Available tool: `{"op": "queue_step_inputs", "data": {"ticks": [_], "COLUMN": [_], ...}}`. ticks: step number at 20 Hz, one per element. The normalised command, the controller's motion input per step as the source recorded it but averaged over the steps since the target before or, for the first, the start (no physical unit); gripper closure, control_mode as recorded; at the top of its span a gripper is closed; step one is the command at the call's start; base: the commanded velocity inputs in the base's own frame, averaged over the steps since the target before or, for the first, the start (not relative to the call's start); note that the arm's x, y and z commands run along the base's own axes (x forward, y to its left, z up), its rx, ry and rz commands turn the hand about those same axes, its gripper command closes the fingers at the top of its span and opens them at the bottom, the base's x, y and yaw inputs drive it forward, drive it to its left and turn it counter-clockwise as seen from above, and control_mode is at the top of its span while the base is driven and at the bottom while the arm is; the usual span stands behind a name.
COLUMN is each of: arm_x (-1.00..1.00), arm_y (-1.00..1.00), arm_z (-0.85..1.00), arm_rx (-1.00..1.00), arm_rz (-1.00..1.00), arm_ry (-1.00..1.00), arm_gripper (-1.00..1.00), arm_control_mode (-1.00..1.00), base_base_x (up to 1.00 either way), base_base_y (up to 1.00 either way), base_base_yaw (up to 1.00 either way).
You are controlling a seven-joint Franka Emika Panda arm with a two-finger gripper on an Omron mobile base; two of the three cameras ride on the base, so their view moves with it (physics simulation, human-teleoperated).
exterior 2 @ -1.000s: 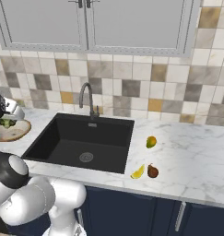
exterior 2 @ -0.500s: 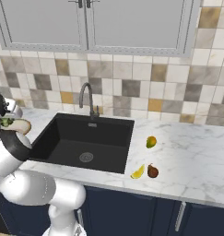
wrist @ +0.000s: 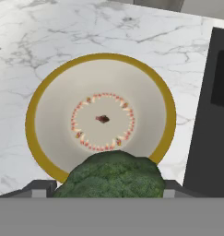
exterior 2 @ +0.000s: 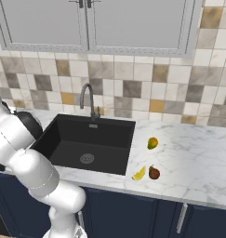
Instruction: There is a mixed pile of frozen fruits and vegetables on the counter. Locate all the frozen vegetables and place the items in a bowl on the counter. Take all the frozen fruits and defrost them in a running sink.
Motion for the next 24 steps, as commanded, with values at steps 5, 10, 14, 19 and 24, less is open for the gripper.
{"op": "queue_step_inputs", "data": {"ticks": [5,10,14,19,24], "arm_x": [0.38,0.56,0.42,0.27,0.16], "arm_y": [0.21,0.24,0.53,0.36,0.15], "arm_z": [-0.43,-0.3,-0.26,-0.1,0.06], "arm_rx": [-0.11,-0.08,-0.05,-0.08,-0.09], "arm_rz": [0.07,0.05,0.05,0.03,0.0], "arm_ry": [0.03,0.04,0.01,0.0,0.0], "arm_gripper": [1.0,1.0,-1.0,-1.0,-1.0], "arm_control_mode": [-1.0,-1.0,-1.0,-1.0,-1.0], "base_base_x": [0.0,0.0,0.0,0.0,0.0], "base_base_y": [0.0,0.0,0.0,0.0,0.0], "base_base_yaw": [0.0,0.0,0.0,0.0,0.0]}}
